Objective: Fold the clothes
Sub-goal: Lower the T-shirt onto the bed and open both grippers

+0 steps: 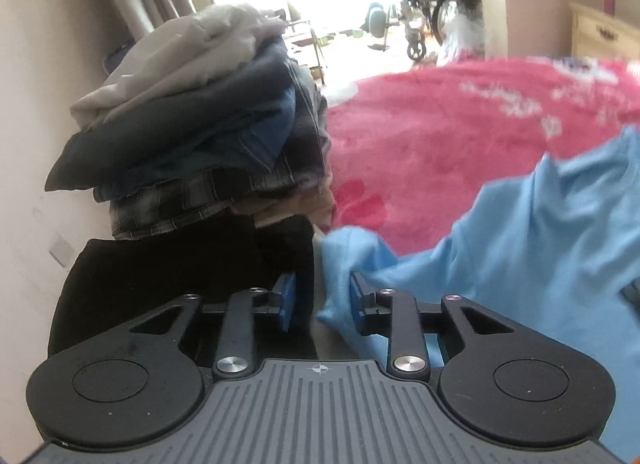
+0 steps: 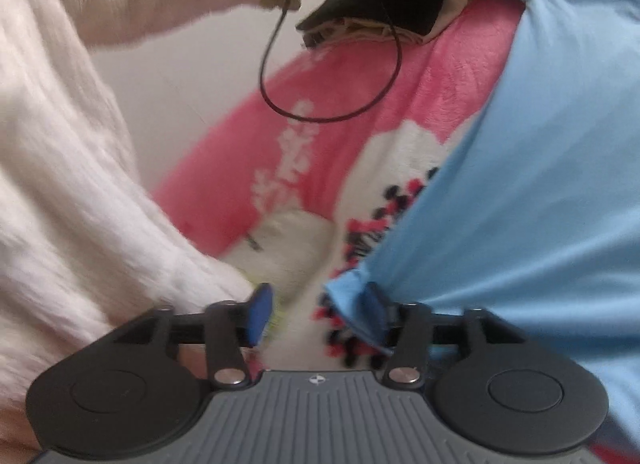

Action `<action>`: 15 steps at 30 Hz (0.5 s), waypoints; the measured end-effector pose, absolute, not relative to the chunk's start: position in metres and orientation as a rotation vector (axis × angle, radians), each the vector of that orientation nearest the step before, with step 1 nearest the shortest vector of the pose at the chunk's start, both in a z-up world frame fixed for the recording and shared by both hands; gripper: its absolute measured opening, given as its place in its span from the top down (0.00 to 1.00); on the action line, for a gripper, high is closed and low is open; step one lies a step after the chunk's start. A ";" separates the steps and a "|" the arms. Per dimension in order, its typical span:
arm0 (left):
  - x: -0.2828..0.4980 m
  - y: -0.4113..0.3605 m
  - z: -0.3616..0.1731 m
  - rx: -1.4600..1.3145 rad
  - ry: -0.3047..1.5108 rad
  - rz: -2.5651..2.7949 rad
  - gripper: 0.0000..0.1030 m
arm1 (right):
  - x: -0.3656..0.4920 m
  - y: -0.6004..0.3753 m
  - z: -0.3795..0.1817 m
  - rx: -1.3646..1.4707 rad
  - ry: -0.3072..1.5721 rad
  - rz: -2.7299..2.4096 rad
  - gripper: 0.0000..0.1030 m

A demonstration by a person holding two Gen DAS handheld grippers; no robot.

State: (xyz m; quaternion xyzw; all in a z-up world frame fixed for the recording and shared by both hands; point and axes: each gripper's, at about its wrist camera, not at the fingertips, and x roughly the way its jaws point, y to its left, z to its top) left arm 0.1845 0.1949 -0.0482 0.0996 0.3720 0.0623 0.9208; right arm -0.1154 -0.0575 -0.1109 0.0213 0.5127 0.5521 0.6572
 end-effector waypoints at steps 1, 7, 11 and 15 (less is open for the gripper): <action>0.181 0.196 -0.041 0.185 0.753 0.121 0.68 | -0.113 -0.061 -0.111 0.103 1.183 1.251 0.45; 0.138 0.197 0.005 0.125 0.729 -0.066 0.64 | -0.088 -0.117 -0.090 0.341 1.145 1.135 0.45; 0.095 0.189 0.000 0.077 0.959 -0.370 0.63 | -0.075 -0.174 -0.068 0.411 1.050 0.954 0.45; 0.055 0.173 -0.051 -0.048 1.257 -0.588 0.64 | -0.068 -0.202 -0.065 0.366 1.018 0.833 0.46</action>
